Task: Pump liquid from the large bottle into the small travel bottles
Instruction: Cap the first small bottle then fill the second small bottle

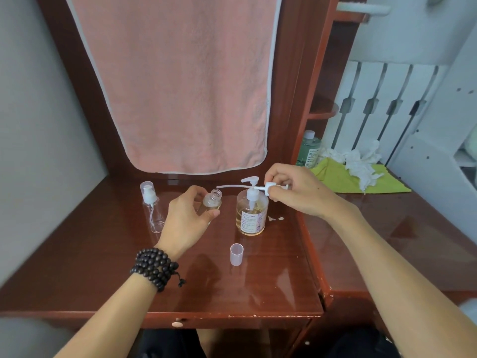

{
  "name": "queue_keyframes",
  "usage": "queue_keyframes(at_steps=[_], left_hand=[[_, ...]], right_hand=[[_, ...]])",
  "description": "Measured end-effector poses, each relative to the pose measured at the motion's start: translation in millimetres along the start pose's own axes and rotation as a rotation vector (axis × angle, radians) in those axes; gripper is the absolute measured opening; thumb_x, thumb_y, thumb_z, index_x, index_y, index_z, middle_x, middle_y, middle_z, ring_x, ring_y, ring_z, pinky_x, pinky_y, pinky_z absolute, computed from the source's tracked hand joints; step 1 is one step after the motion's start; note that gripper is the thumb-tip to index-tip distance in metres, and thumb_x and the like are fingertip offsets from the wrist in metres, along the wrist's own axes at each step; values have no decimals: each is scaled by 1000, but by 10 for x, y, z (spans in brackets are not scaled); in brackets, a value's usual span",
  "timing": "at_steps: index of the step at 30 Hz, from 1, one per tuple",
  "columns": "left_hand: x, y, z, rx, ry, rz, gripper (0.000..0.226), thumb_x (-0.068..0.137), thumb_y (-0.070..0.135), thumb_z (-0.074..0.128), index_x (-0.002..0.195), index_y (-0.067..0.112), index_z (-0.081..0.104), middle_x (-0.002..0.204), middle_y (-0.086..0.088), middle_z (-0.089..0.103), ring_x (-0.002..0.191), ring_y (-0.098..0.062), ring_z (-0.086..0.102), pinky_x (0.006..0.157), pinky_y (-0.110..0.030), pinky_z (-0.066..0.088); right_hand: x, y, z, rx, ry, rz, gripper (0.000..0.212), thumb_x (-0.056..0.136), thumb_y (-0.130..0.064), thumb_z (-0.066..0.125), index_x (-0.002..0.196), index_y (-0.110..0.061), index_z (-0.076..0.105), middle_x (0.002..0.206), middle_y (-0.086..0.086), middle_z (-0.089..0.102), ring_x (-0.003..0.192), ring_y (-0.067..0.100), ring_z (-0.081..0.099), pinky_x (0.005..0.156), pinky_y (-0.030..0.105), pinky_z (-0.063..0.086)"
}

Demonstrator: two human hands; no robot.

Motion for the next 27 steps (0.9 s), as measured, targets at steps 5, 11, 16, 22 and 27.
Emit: queue_keyframes(at_steps=[5, 11, 16, 22, 27], left_hand=[[9, 6, 7, 2, -2, 5, 32, 76, 20, 81, 100, 23, 60, 95, 14, 65, 93, -10, 63, 79, -22, 46], [2, 44, 36, 15, -28, 22, 31, 77, 20, 80, 100, 25, 60, 97, 13, 66, 91, -4, 62, 74, -13, 43], [-45, 137, 122, 8, -60, 79, 30, 75, 21, 81, 97, 29, 63, 93, 16, 69, 88, -1, 64, 85, -29, 51], [-56, 254, 181, -2, -67, 152, 31, 74, 25, 82, 101, 29, 67, 91, 16, 69, 85, -4, 64, 78, -20, 49], [-52, 288, 194, 12, -86, 155, 32, 72, 25, 83, 100, 30, 68, 92, 15, 70, 87, -3, 64, 77, -16, 47]], right_hand=[[-19, -38, -23, -22, -37, -2, 15, 75, -31, 61, 87, -25, 67, 77, -1, 74, 83, 32, 69, 74, 48, 55], [33, -25, -1, -63, -85, -5, 8, 84, -25, 68, 92, -23, 68, 79, -4, 74, 71, 24, 67, 65, 38, 50], [156, -98, 108, -223, -108, -126, 27, 93, -20, 71, 119, -27, 76, 104, -5, 76, 74, -6, 63, 68, 13, 48], [278, -172, 190, -333, -166, -173, 26, 90, -23, 76, 115, -25, 70, 99, -10, 66, 83, -6, 59, 70, 23, 46], [327, -185, 138, -381, -221, -164, 20, 87, -29, 81, 106, -24, 77, 92, -7, 73, 88, 7, 67, 80, 37, 59]])
Point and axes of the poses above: each hand's wrist, its own x-axis towards the middle knuckle, its own z-axis out of the palm, y = z × x, the point moved 2 cm from there along x, towards the middle knuckle
